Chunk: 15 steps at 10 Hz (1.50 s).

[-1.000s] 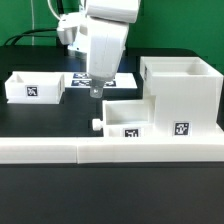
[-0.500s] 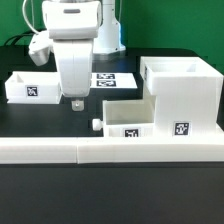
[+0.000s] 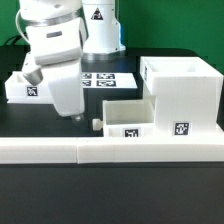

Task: Assemble drawer

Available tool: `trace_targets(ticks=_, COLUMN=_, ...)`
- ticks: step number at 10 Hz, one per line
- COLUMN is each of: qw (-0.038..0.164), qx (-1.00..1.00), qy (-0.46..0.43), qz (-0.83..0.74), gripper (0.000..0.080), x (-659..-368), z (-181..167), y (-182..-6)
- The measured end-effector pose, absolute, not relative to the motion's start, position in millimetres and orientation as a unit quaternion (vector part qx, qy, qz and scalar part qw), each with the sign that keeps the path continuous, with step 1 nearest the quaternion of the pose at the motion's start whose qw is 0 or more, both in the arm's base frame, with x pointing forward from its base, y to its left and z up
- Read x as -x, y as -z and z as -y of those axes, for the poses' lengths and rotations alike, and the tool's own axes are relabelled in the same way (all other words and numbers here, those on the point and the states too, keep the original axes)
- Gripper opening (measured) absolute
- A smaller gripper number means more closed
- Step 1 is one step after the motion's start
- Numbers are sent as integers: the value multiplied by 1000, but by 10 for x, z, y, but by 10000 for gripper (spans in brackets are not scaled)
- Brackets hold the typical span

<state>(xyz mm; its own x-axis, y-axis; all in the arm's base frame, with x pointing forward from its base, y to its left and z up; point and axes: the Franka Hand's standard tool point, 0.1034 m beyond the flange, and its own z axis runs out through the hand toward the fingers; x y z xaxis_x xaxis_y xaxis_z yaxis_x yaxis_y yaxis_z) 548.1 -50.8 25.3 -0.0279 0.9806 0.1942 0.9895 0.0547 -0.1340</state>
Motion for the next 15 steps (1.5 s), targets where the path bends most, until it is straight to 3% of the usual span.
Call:
trace_targets(ticks=4, qw=121, qx=716, qy=17, qz=687, gripper=649, x=-5549, z=323, y=-253)
trace_targets(ticks=15, qw=100, qx=737, qy=-12, qz=668, gripper=649, x=-5559, z=292, y=-243)
